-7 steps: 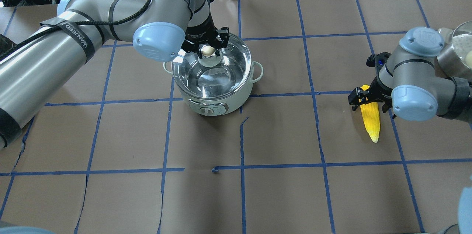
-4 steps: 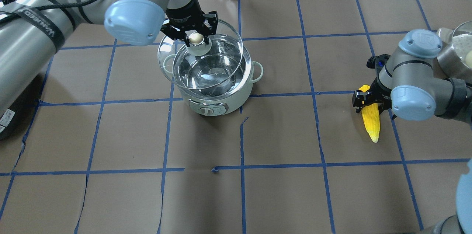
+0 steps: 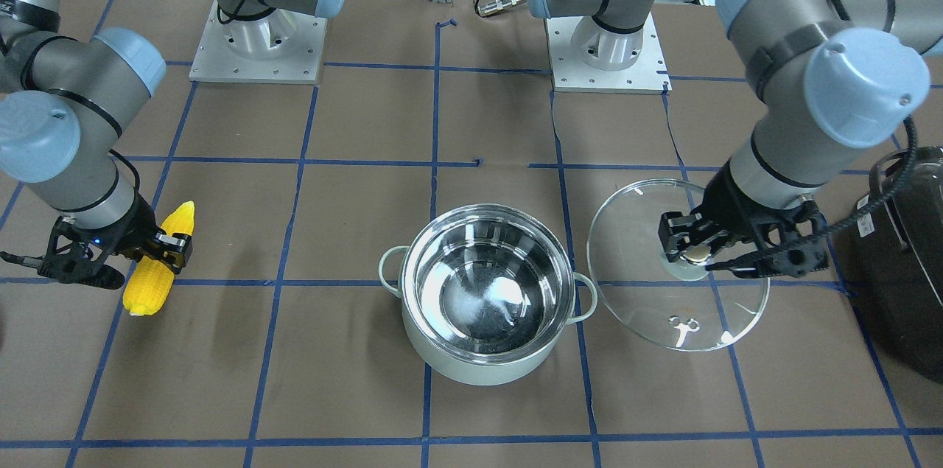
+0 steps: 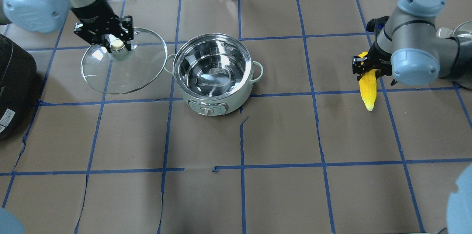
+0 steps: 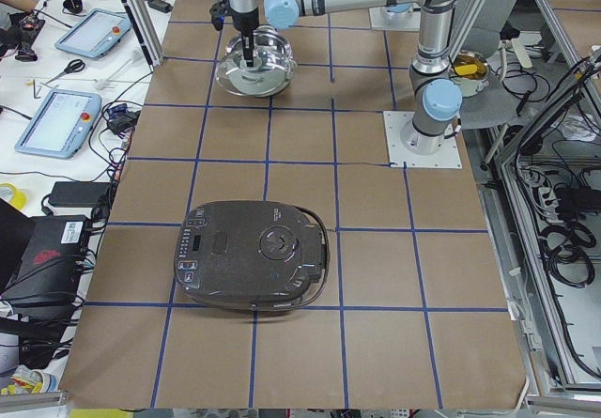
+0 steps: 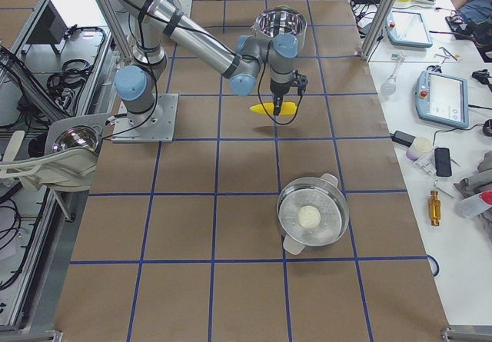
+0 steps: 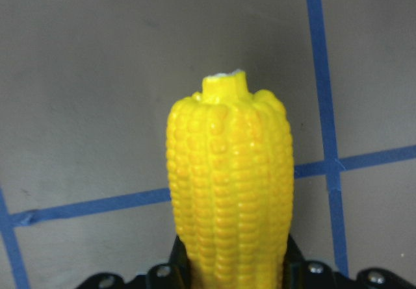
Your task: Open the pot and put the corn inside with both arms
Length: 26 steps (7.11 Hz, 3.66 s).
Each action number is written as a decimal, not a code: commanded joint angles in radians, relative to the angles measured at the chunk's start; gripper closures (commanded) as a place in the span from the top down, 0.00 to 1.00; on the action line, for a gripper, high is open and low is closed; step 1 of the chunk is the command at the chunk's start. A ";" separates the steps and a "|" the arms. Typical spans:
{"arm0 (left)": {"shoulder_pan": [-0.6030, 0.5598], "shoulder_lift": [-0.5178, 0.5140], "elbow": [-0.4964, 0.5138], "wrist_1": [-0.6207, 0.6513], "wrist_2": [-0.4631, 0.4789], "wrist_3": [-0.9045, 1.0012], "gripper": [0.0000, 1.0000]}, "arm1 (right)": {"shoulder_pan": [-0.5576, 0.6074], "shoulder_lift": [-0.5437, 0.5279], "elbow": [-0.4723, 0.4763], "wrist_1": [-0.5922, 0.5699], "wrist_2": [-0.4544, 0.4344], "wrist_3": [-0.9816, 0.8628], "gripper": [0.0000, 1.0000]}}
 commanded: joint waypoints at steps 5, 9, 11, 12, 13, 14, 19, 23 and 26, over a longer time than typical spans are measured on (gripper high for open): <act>0.253 -0.106 -0.281 0.399 0.001 0.316 0.00 | 0.589 0.333 -0.689 0.331 0.003 0.387 0.00; 0.261 -0.126 -0.286 0.401 0.006 0.306 0.72 | 0.680 0.358 -0.638 0.217 0.017 0.372 0.99; 0.255 -0.106 -0.278 0.378 0.006 0.277 1.00 | 0.680 0.329 -0.580 0.169 0.014 0.367 1.00; 0.249 -0.085 -0.259 0.314 0.009 0.270 1.00 | 0.677 0.285 -0.572 0.179 0.003 0.349 1.00; 0.239 -0.062 -0.210 0.227 0.006 0.267 1.00 | 0.643 0.250 -0.571 0.234 0.000 0.341 1.00; 0.214 -0.018 -0.155 0.100 0.004 0.237 1.00 | 0.572 0.231 -0.557 0.271 0.006 0.340 1.00; -0.121 0.179 -0.035 -0.094 0.046 -0.088 1.00 | 0.223 -0.075 -0.422 0.610 0.023 0.017 0.93; -0.221 0.280 -0.028 -0.162 0.035 -0.192 1.00 | 0.191 -0.280 -0.233 0.592 0.017 0.008 1.00; -0.189 0.291 -0.022 -0.142 -0.056 -0.107 0.98 | 0.189 -0.332 -0.236 0.661 0.021 0.068 1.00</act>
